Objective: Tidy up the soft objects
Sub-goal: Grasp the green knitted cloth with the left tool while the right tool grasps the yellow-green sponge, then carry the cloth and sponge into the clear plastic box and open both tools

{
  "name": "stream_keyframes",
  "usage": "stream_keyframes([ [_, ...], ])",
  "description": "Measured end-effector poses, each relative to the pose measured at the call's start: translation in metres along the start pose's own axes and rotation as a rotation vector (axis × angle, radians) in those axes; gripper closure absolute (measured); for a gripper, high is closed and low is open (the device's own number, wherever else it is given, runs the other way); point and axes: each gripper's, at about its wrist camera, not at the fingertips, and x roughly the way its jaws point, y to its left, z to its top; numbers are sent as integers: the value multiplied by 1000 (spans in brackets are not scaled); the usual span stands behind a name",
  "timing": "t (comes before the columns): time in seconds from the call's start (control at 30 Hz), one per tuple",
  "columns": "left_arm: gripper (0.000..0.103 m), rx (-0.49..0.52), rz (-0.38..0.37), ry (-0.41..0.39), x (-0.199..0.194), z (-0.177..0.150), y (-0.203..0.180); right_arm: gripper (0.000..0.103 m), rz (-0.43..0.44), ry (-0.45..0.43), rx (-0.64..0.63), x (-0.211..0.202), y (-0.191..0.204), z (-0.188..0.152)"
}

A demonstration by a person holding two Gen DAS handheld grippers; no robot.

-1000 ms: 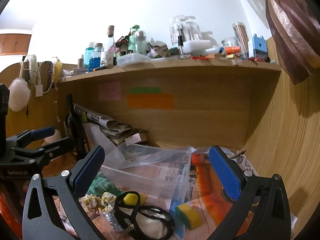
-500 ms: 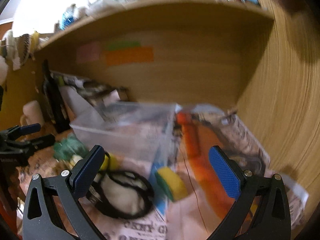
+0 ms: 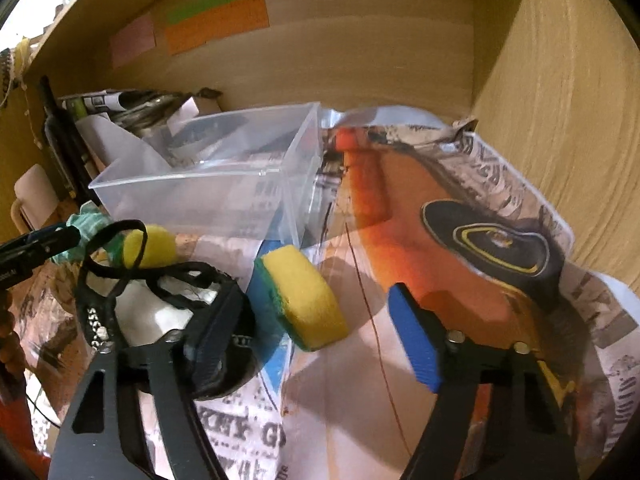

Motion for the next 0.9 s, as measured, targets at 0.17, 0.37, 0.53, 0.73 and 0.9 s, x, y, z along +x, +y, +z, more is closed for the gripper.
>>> stream_keyframes([
  [0.17,71,-8,-19,14,4,0,4,69,29,22,10,6,0,-1],
  [0.37,80,-28,-39,-8,-5,1,8,73,29,-31,14,-4,1,3],
  [0.53,83,-23,-42,-55,-21,8,5,73,31,-85,14,-18,2,9],
  [0.73,84,-5,-28,-121,-36,23,4,73,36,-153,13,-32,5,21],
  [0.9,84,5,-29,-176,-46,42,3,73,46,-212,-4,-43,12,34],
])
